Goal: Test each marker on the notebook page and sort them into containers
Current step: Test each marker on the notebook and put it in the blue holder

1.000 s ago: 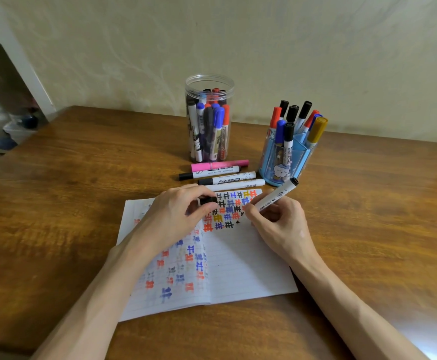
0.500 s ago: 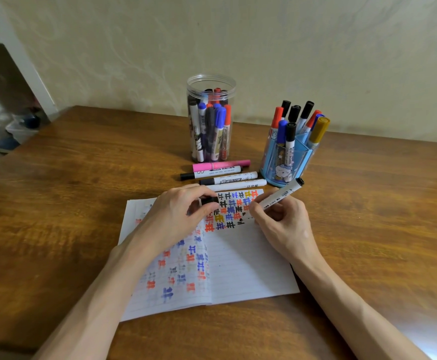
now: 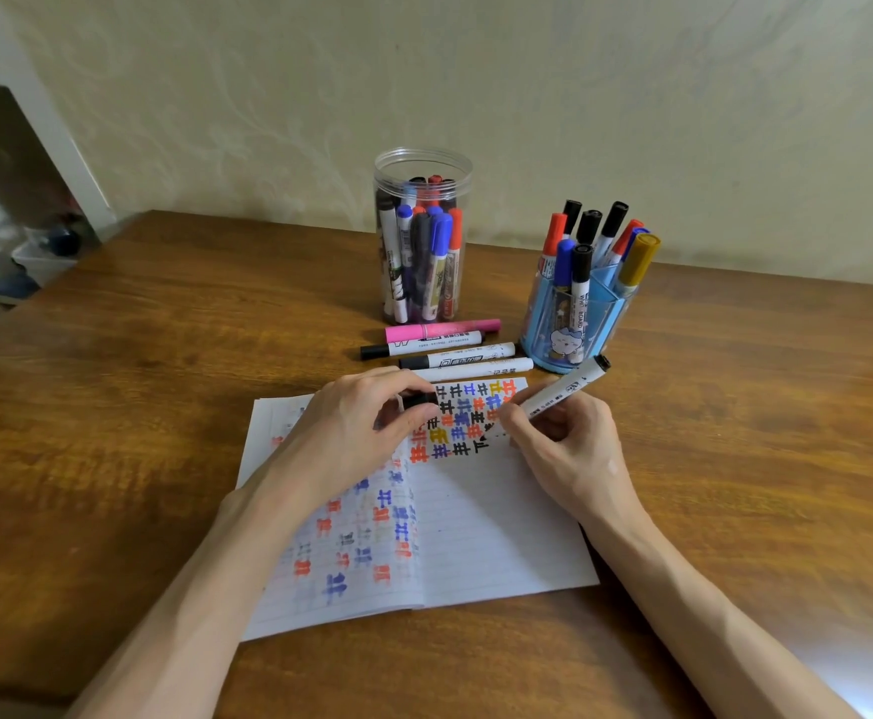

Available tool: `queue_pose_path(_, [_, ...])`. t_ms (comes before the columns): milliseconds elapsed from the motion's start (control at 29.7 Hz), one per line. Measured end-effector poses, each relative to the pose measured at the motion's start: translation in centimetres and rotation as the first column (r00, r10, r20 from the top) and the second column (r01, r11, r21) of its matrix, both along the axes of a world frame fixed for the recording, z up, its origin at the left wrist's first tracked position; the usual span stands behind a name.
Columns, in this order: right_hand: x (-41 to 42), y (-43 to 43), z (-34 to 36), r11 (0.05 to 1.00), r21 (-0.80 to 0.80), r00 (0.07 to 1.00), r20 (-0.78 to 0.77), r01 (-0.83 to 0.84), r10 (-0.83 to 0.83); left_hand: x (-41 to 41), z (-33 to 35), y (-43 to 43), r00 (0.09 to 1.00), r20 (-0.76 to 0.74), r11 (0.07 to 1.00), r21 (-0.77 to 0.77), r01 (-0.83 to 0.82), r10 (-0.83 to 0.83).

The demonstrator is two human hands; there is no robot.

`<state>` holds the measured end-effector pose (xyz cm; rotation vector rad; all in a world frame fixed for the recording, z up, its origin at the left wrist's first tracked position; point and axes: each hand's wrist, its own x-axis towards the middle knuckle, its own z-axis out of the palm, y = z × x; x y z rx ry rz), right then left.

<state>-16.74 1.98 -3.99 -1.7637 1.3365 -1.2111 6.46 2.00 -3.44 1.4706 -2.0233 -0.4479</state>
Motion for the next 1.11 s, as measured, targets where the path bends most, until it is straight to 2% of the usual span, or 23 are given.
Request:
queue_pose_path(269, [0.07,0.15,0.00,0.999,0.028,0.998,-0.052,-0.025,0.026,0.09,-0.15,-0.01,1.000,-0.014,1.000,-0.022,0.019,-0.020])
queue_pose_path(471, [0.01,0.12,0.08,0.999,0.029,1.000,0.009,0.025,-0.026,0.16,-0.25,-0.02,0.998,-0.050,0.998,-0.053,0.036,-0.039])
queue_pose_path(639, [0.07,0.16,0.02,0.999,0.029,0.999,-0.018,0.027,-0.027,0.14,-0.17,0.02,0.997,-0.064,0.997,-0.059,0.049,-0.052])
queue_pose_path(874, [-0.02,0.18,-0.15,0.999,0.034,0.999,-0.041,-0.023,0.024,0.01,0.07,0.15,0.994,-0.105,0.999,-0.032,0.034,-0.037])
queue_pose_path(941, [-0.08,0.08,-0.13,0.999,0.042,1.000,-0.001,-0.021,0.021,-0.02,0.29,0.32,0.991,-0.126,0.999,-0.031,0.041,-0.045])
queue_pose_path(1110, [-0.38,0.18,0.71,0.996,0.085,0.968,0.250,-0.028,0.006,-0.17,0.50,0.55,0.990,-0.123,0.997,-0.031,0.064,-0.068])
